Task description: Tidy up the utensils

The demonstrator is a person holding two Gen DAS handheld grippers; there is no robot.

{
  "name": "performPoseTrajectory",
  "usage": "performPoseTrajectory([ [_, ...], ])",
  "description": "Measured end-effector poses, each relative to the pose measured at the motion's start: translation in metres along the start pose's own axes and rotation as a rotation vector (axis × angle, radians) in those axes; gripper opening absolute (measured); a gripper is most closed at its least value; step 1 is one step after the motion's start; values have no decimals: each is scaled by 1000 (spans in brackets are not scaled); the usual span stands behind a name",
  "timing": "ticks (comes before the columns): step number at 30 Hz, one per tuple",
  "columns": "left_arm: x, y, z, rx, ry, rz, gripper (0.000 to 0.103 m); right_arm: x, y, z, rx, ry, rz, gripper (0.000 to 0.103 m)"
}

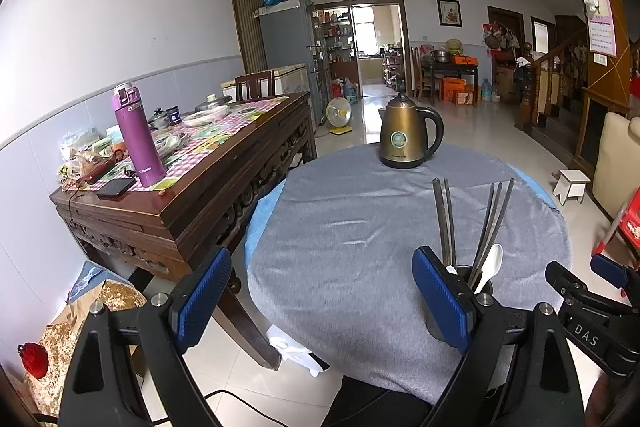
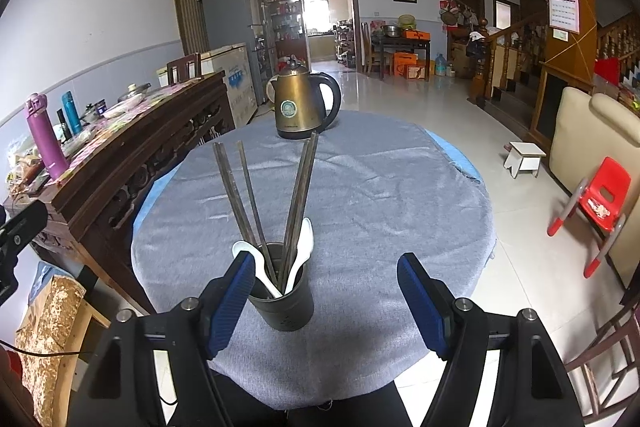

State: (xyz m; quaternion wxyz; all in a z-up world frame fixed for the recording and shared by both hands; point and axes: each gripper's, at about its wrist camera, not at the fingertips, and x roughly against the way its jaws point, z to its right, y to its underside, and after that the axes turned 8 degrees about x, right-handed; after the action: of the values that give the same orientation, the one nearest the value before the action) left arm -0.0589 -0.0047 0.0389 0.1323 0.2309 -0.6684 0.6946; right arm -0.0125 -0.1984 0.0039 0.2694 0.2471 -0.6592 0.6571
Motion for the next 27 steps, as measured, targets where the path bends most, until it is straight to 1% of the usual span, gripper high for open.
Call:
performPoseTrajectory([
  [27, -28, -3, -7, 23, 0, -46, 92, -19, -10, -16, 53, -15, -20, 77],
])
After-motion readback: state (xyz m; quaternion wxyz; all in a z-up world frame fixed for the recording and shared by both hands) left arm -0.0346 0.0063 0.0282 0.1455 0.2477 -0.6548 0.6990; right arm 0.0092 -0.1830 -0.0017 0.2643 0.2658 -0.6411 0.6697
